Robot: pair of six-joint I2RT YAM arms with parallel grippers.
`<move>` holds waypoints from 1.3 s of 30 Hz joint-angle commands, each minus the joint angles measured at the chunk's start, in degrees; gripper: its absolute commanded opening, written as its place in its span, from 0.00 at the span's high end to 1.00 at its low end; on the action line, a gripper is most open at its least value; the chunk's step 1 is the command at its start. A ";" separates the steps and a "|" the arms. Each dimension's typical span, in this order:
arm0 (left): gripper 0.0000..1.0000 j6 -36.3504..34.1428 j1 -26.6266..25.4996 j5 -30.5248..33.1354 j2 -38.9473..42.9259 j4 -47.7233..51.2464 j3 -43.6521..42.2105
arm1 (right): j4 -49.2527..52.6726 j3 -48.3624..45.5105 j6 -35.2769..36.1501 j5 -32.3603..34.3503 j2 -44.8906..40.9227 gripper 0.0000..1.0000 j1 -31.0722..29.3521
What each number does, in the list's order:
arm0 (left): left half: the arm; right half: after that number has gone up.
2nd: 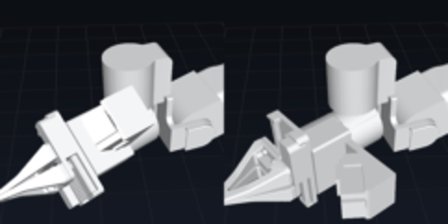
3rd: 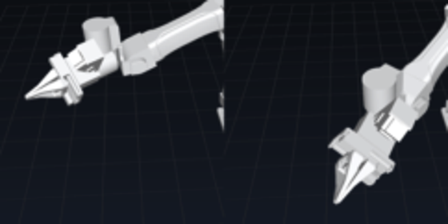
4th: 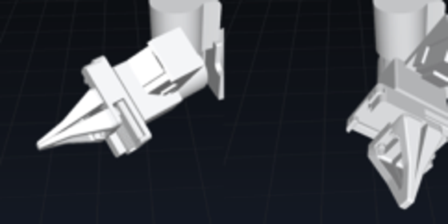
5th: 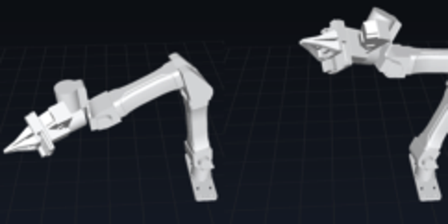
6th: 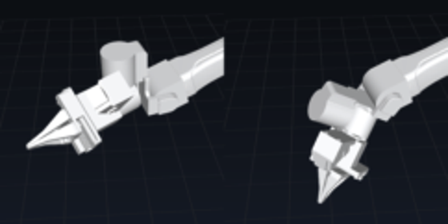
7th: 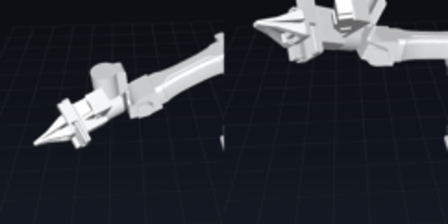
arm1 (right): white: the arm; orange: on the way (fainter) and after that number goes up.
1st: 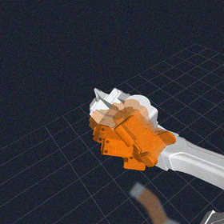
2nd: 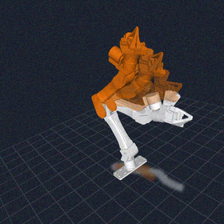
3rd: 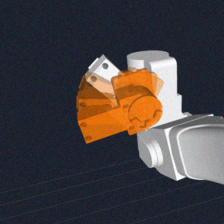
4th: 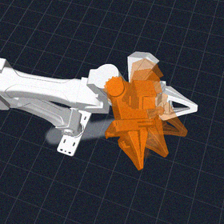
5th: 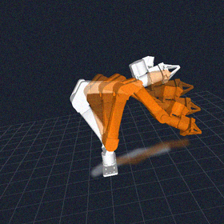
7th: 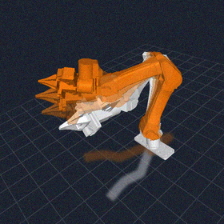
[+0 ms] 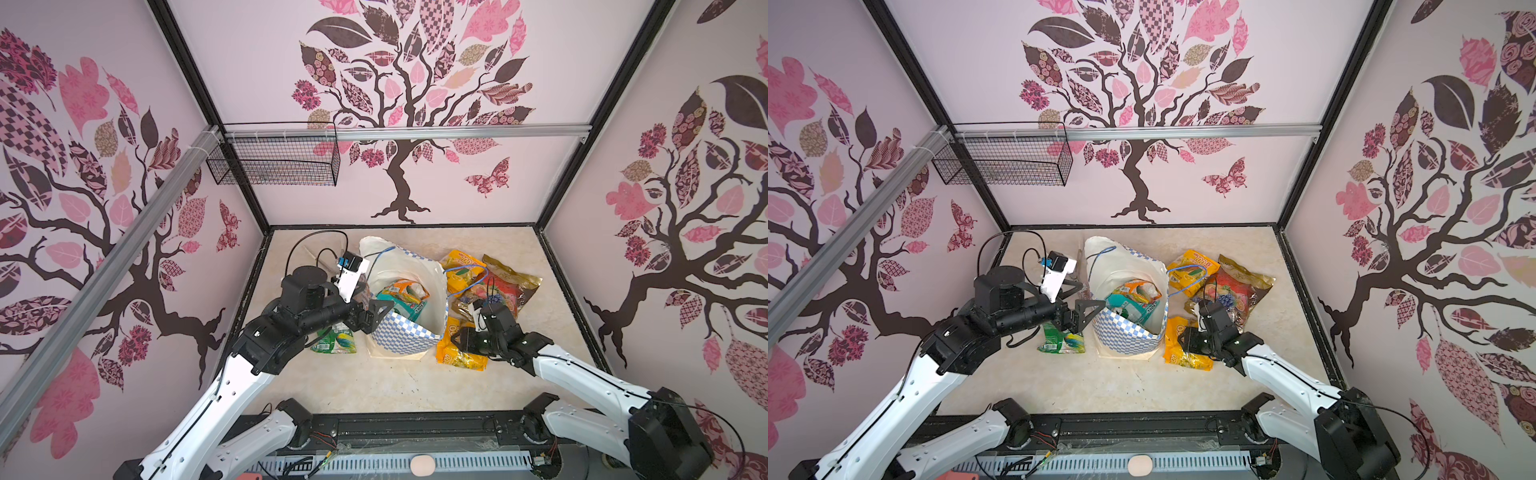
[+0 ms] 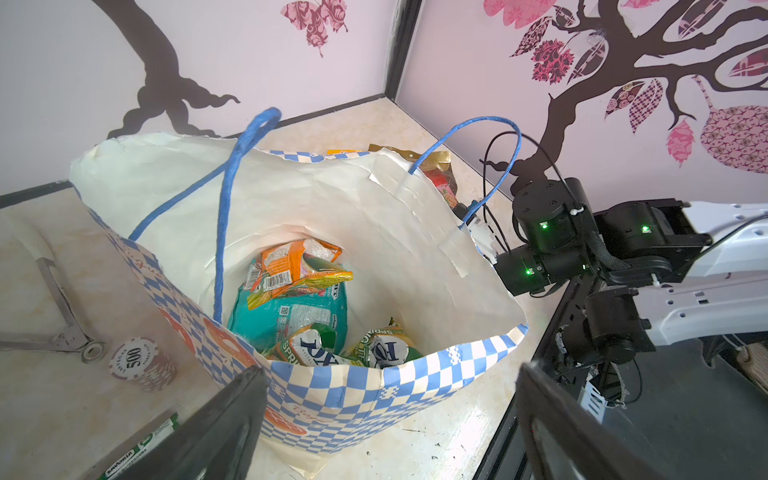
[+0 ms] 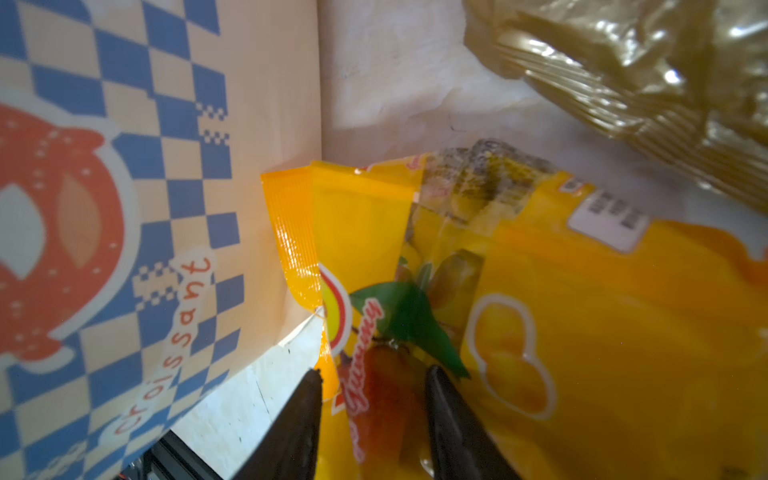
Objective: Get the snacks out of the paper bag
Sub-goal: 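Lower the yellow packet beside the bag and open the right gripper, then move the right gripper back over the bag opening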
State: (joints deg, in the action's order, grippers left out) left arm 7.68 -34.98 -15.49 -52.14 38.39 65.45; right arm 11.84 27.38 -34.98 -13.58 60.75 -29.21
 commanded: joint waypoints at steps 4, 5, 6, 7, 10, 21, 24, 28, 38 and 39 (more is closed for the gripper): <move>0.05 -0.11 -0.18 0.10 0.18 -0.17 0.11 | 8.21 4.25 -0.71 1.77 -2.86 0.37 -0.14; 0.05 -0.03 -0.17 0.24 0.35 -0.16 0.03 | 9.38 5.14 -0.62 2.69 -3.96 0.35 -0.14; 0.05 0.17 -0.17 0.44 0.61 -0.31 -0.17 | 10.63 6.22 -0.56 3.88 -5.16 0.31 -0.14; 0.05 0.36 -0.17 0.67 0.85 -0.62 -0.43 | 11.58 7.34 -0.30 5.07 -6.62 0.26 -0.11; 0.05 0.49 -0.17 1.23 1.07 -0.69 -0.54 | 12.85 10.17 0.09 8.20 -10.96 0.01 -0.12; 0.05 0.32 -0.18 5.22 3.92 1.04 -0.70 | 14.13 23.68 3.91 13.17 -19.78 0.00 -0.11; 0.05 0.53 -0.18 6.07 4.59 1.60 -0.81 | 10.84 27.29 6.11 6.54 -18.68 0.00 -0.09; 0.05 0.67 -0.17 7.11 5.67 1.77 -1.31 | 8.15 33.32 6.46 -5.24 -14.32 0.00 -0.12; 0.05 0.16 -0.17 9.57 7.31 2.67 -1.64 | -0.49 42.33 2.89 -25.60 -0.90 0.00 -0.95; 0.05 0.27 -0.17 9.64 7.45 2.78 -1.59 | 0.04 43.45 3.60 -25.07 0.67 0.00 -1.40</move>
State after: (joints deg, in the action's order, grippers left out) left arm 7.94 -34.98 -6.92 -45.25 40.51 65.08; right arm 13.89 67.22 -31.40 -33.17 58.65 -29.85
